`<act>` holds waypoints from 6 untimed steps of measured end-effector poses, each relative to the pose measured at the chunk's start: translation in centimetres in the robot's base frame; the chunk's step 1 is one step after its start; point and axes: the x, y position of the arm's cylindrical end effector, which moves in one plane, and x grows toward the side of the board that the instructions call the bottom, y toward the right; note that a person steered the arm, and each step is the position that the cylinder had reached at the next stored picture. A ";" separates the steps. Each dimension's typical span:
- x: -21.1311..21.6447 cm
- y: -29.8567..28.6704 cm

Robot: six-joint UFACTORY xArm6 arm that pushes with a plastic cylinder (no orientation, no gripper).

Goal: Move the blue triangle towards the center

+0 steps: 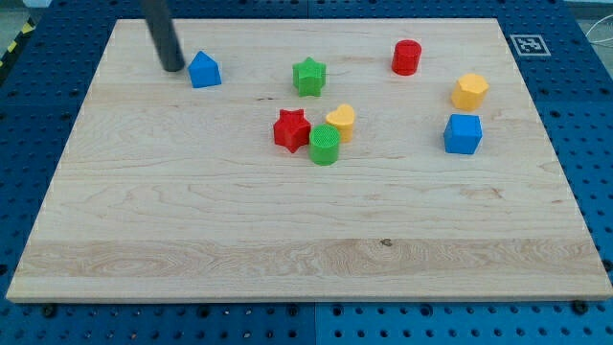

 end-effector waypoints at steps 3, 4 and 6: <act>-0.6 4.9; -0.9 1.8; 2.5 4.5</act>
